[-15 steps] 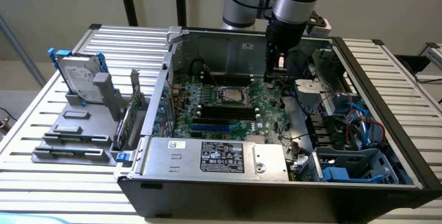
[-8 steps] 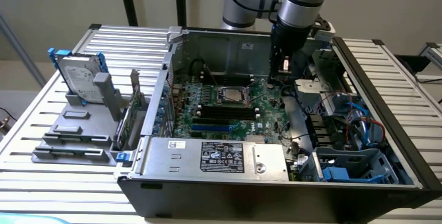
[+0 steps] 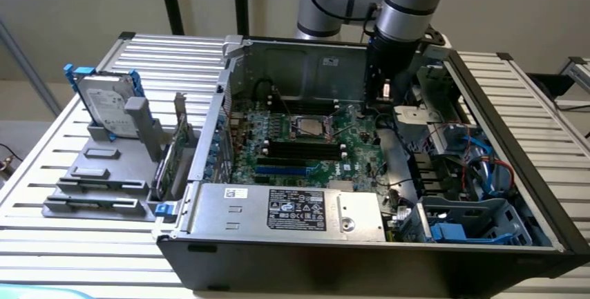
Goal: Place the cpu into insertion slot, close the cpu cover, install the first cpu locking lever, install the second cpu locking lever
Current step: 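Close the cpu cover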
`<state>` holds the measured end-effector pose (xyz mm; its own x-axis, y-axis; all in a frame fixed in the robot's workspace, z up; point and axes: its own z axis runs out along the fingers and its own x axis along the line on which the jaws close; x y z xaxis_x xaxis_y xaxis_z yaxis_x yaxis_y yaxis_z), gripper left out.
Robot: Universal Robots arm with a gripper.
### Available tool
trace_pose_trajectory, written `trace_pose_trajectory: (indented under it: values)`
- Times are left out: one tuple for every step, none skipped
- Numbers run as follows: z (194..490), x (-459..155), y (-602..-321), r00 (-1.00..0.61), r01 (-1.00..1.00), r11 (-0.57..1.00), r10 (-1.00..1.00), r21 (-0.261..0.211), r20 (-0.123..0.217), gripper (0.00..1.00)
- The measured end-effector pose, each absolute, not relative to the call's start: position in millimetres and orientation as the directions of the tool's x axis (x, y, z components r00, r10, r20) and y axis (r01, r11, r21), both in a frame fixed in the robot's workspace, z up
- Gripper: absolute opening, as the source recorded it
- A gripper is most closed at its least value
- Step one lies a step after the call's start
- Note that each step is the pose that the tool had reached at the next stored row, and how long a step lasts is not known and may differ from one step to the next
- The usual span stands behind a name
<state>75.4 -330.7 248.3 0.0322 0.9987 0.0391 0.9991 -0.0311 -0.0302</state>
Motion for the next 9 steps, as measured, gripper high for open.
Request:
trace_pose_trajectory:
  values:
    - [246.5, 75.3, -330.7, 0.032, 0.999, -0.031, 0.999, -0.030, 0.039, 0.11]
    - [244.6, 75.3, -330.7, 0.031, 0.999, -0.030, 0.999, -0.030, 0.039, 0.11]
    - [242.8, 75.0, -330.7, 0.031, 0.999, -0.030, 0.999, -0.030, 0.039, 0.11]
    - [241.2, 74.4, -330.7, 0.030, 0.999, -0.029, 0.999, -0.031, 0.039, 0.11]
    - [240.2, 73.3, -330.7, 0.030, 0.999, -0.029, 0.999, -0.032, 0.039, 0.11]
    - [239.9, 72.0, -330.7, 0.029, 0.999, -0.028, 0.999, -0.036, 0.039, 0.11]
    - [239.9, 71.5, -330.7, 0.029, 0.998, -0.027, 0.999, -0.048, 0.038, 0.11]
    - [239.9, 71.2, -330.7, 0.030, 0.998, -0.027, 0.999, -0.065, 0.038, 0.11]
    - [239.8, 71.1, -330.7, 0.030, 0.996, -0.027, 0.999, -0.081, 0.037, 0.11]
